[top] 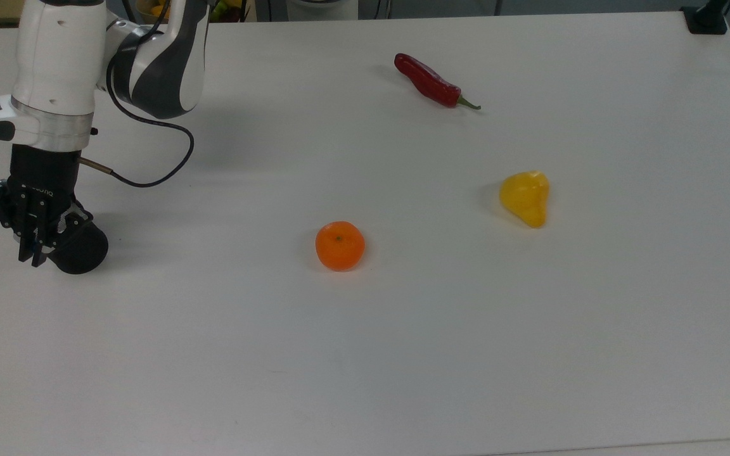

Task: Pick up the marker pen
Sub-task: 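Close the gripper on the blue-capped white marker inside the cup, then lift the marker straight up out of the pen cup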

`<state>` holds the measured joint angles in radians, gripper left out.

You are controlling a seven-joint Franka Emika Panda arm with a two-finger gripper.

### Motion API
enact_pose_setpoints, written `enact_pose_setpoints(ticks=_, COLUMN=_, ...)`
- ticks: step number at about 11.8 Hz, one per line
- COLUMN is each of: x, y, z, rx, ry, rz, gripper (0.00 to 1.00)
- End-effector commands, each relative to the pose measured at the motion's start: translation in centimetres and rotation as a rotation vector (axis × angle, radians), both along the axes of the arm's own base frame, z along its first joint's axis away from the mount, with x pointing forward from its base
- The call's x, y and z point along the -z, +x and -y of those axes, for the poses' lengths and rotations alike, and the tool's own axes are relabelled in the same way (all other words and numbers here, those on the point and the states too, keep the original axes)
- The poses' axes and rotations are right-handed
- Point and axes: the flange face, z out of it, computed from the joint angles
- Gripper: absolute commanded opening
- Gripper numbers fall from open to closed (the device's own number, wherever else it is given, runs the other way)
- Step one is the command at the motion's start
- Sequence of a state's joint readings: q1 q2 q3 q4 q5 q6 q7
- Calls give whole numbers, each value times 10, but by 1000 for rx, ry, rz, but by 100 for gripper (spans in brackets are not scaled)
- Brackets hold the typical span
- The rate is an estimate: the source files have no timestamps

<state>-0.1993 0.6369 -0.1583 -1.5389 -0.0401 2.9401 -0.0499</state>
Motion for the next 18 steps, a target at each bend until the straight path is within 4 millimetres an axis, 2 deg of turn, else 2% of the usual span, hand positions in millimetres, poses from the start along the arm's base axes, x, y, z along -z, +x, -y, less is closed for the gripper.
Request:
enact_pose_setpoints(ticks=1, x=-19, y=-1, z=3, rx=17, ry=1, rz=47, gripper=0)
enact_pose_setpoints(ticks=2, x=-31, y=-2, z=4, rx=18, ry=-2, rz=62, gripper=0)
enact_pose_setpoints(ticks=5, x=-91, y=-14, z=5, rx=24, ry=-12, rz=138, gripper=0)
enact_pose_setpoints(ticks=9, x=-185, y=-50, z=-4, rx=27, ry=-17, rz=241, gripper=0)
enact_pose_setpoints(ticks=10, x=-201, y=-60, z=-9, rx=25, ry=-12, rz=252, gripper=0)
enact_pose_setpoints(ticks=14, x=-230, y=-84, z=-49, rx=-3, ry=77, rz=58, gripper=0)
enact_pose_setpoints(ticks=16, x=-229, y=-92, z=-71, rx=-23, ry=120, rz=-69, gripper=0)
enact_pose_setpoints(ticks=18, x=-222, y=-112, z=-109, rx=-59, ry=186, rz=-294, gripper=0)
